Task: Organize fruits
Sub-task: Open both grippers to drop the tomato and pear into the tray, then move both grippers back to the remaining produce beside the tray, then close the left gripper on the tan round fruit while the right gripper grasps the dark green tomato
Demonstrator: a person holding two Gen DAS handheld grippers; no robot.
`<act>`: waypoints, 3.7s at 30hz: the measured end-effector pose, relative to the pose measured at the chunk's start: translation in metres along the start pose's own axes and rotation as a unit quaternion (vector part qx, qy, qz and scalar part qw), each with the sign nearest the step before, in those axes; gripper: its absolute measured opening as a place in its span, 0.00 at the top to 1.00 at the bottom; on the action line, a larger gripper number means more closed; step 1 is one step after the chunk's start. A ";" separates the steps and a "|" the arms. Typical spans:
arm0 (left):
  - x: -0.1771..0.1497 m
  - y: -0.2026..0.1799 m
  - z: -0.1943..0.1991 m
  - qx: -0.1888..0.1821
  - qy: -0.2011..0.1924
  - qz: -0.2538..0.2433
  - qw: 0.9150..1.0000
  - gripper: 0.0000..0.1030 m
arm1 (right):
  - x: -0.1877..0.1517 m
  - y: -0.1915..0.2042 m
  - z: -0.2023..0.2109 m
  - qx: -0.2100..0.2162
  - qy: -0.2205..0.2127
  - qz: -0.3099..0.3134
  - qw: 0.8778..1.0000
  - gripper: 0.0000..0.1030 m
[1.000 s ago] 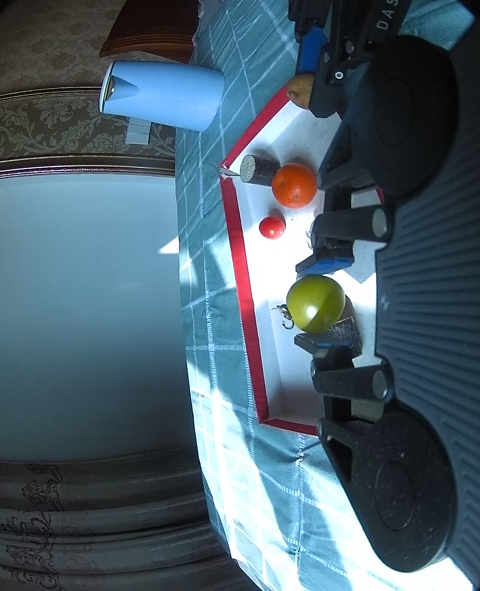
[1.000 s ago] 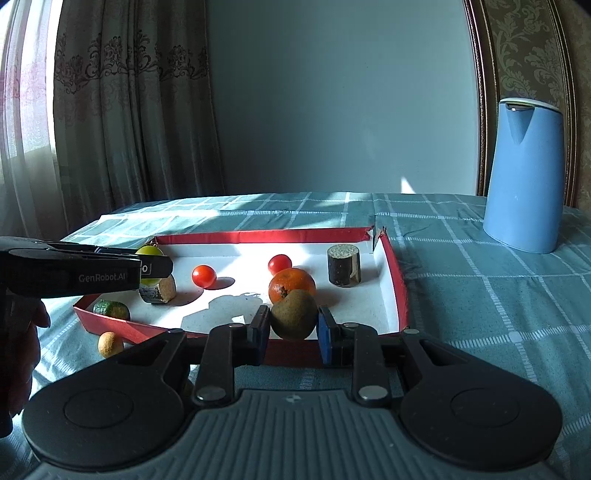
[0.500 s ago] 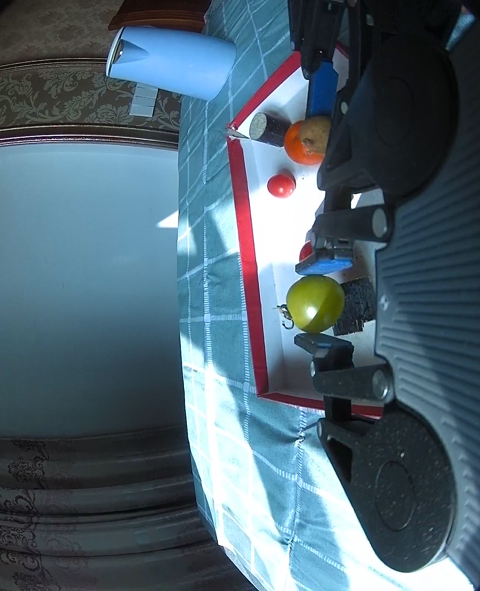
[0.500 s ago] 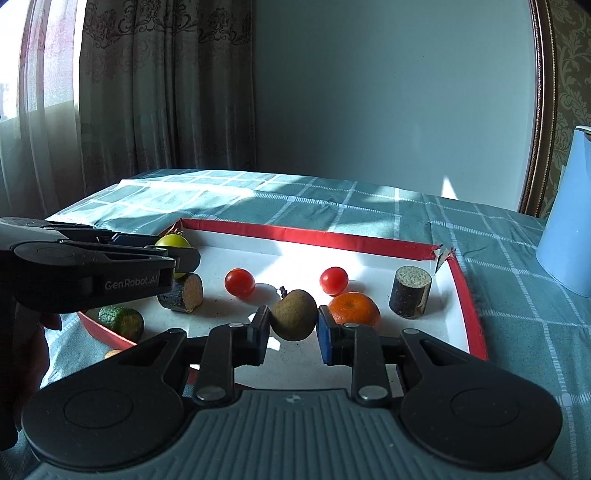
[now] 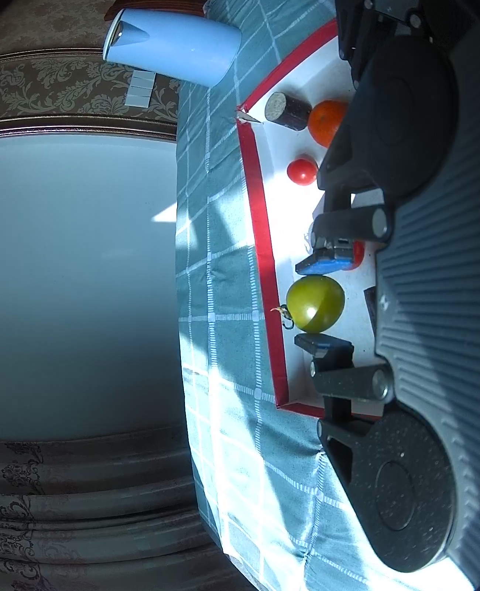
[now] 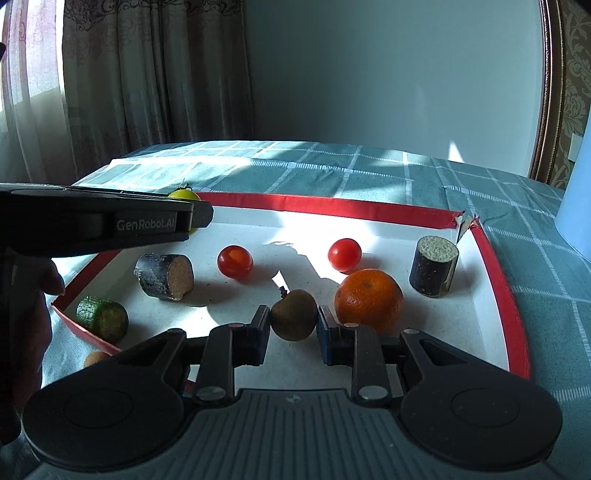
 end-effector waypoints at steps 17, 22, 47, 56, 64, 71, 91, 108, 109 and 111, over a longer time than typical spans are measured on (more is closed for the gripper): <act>-0.006 0.000 0.005 0.033 -0.037 -0.013 0.999 0.22 | -0.004 -0.002 0.009 -0.004 -0.012 -0.006 1.000 0.74; -0.014 0.003 0.028 0.038 -0.073 -0.013 0.996 0.08 | -0.005 -0.004 0.022 -0.004 -0.034 -0.015 0.999 0.73; -0.067 0.057 0.100 0.006 -0.055 0.043 0.998 0.02 | -0.055 0.026 0.096 0.030 -0.091 0.036 0.995 0.34; -0.081 0.047 0.103 -0.019 -0.027 -0.003 0.999 0.02 | -0.061 0.041 0.082 0.042 -0.049 0.071 0.995 0.50; -0.082 0.045 0.093 -0.022 0.003 -0.009 1.000 0.02 | -0.060 0.038 0.070 0.051 -0.021 0.058 0.997 0.59; -0.085 0.038 0.079 -0.024 0.043 -0.023 0.998 0.04 | -0.060 0.039 0.069 0.051 -0.022 0.058 0.997 0.67; -0.090 0.030 0.083 -0.033 0.068 -0.021 0.997 0.41 | -0.059 0.030 0.069 0.033 -0.022 0.032 0.999 0.68; -0.089 0.011 0.079 -0.039 0.058 -0.042 0.997 0.77 | -0.059 0.030 0.071 0.031 -0.028 0.033 0.999 0.68; -0.089 0.010 0.079 -0.038 0.058 -0.042 0.997 0.77 | -0.059 0.030 0.071 0.030 -0.029 0.033 0.999 0.68; -0.089 0.009 0.080 -0.035 0.056 -0.044 0.997 0.77 | -0.059 0.029 0.071 0.029 -0.031 0.030 0.999 0.68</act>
Point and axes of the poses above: each gripper's, at about its wrist camera, not at the fingertips, and z roughly against the way its jaws point, y to its left, x to its top, the point moved 1 cm from there along -z, roughly the way its jaws point, and after that the axes turned 8 degrees about z, right-handed, at the moved point
